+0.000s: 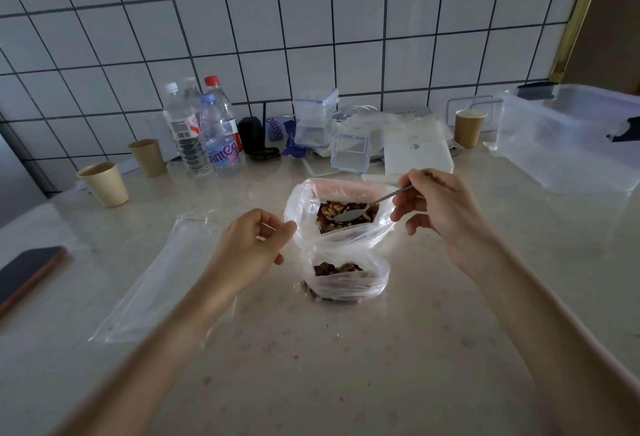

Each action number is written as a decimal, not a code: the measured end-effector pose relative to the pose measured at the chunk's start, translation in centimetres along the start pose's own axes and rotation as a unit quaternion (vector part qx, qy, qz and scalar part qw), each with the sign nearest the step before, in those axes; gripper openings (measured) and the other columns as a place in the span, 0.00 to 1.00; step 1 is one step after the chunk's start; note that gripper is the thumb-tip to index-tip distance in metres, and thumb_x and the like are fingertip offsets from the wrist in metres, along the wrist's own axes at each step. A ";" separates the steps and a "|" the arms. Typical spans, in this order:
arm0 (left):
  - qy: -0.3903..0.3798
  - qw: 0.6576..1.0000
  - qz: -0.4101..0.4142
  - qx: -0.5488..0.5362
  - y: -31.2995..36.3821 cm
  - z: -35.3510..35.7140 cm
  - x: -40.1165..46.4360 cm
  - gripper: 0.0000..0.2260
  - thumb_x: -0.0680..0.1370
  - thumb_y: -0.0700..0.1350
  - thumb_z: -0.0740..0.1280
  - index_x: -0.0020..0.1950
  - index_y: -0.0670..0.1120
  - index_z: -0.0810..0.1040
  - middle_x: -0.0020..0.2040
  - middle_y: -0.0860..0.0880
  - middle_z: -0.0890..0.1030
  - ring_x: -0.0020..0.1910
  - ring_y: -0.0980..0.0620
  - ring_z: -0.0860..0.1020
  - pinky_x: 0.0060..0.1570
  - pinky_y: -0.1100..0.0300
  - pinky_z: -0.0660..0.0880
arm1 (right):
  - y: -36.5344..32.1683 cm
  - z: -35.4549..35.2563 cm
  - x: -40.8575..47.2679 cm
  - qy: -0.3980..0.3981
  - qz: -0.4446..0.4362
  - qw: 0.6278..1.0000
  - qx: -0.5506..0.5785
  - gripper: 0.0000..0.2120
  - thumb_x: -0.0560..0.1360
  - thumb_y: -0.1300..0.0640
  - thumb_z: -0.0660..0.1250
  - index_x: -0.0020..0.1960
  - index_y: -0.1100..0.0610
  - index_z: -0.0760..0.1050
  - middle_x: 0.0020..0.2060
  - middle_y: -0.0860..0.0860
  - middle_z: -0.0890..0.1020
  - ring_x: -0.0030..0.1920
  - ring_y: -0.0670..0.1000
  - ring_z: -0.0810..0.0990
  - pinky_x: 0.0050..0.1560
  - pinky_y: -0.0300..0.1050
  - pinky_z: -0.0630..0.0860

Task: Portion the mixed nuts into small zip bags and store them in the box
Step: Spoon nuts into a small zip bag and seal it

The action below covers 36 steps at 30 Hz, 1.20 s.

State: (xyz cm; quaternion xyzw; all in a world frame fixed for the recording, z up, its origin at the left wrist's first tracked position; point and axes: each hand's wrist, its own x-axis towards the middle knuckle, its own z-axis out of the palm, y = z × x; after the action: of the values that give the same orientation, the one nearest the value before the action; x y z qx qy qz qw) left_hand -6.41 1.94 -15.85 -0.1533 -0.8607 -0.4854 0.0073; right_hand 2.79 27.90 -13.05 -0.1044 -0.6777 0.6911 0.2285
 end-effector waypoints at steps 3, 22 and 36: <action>0.024 0.999 -0.011 0.046 -0.1 0.9 2.2 0.19 0.78 0.63 0.69 0.55 0.48 0.76 0.46 0.52 0.83 0.41 0.54 0.84 0.39 0.57 0.76 | 0.5 0.4 0.1 0.016 0.003 1.000 -0.018 0.12 0.86 0.59 0.59 0.49 0.63 0.77 0.33 0.55 0.82 0.31 0.53 0.82 0.26 0.46 0.73; -0.002 0.996 0.034 0.080 -1.9 4.4 4.2 0.10 0.77 0.51 0.73 0.54 0.50 0.79 0.45 0.52 0.82 0.44 0.51 0.80 0.37 0.56 0.72 | 4.3 2.1 0.7 0.004 -0.010 0.996 -0.090 0.13 0.85 0.59 0.62 0.45 0.63 0.80 0.36 0.57 0.87 0.34 0.59 0.87 0.27 0.47 0.78; -0.008 0.999 0.020 0.025 -0.8 4.3 3.7 0.14 0.76 0.47 0.74 0.61 0.47 0.80 0.50 0.49 0.83 0.48 0.48 0.82 0.48 0.48 0.81 | 3.4 1.5 0.4 0.011 0.064 0.997 -0.029 0.14 0.84 0.58 0.66 0.47 0.68 0.81 0.39 0.60 0.88 0.38 0.61 0.89 0.30 0.44 0.81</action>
State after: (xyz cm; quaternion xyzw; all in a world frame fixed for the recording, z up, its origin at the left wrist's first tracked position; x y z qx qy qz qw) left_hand -9.58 6.15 -18.21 -0.1736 -0.8693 -0.4627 0.0141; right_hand 1.19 26.81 -16.27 -0.1614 -0.6872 0.6829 0.1881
